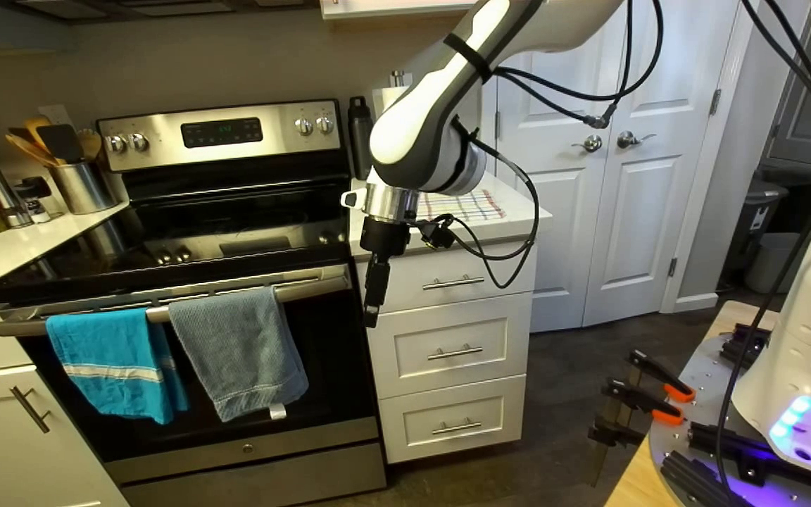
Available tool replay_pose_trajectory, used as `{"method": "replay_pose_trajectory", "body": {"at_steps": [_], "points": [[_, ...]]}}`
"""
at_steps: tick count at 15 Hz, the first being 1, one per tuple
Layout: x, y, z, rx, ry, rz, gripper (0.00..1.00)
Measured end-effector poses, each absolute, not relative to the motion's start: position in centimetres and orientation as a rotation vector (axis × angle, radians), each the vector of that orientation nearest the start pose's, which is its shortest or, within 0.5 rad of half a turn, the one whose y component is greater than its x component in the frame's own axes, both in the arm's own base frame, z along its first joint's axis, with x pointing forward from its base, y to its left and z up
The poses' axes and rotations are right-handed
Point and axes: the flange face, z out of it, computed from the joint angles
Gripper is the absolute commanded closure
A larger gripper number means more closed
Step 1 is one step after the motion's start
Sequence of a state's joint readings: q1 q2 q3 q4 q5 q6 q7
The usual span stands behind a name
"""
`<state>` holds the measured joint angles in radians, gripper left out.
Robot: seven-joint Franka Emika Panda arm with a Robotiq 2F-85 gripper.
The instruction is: Push the drawer closed
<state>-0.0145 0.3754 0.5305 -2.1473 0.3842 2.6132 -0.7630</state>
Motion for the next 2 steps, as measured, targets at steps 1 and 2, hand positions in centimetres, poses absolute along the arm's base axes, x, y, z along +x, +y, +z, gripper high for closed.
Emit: {"method": "replay_pose_trajectory", "body": {"at_steps": [1, 2], "points": [[50.8, 28.03, 25.82, -2.461, -1.203, -0.212, 0.0], [50.38, 28.24, 25.68, -2.457, -1.193, -0.201, 0.0]]}}
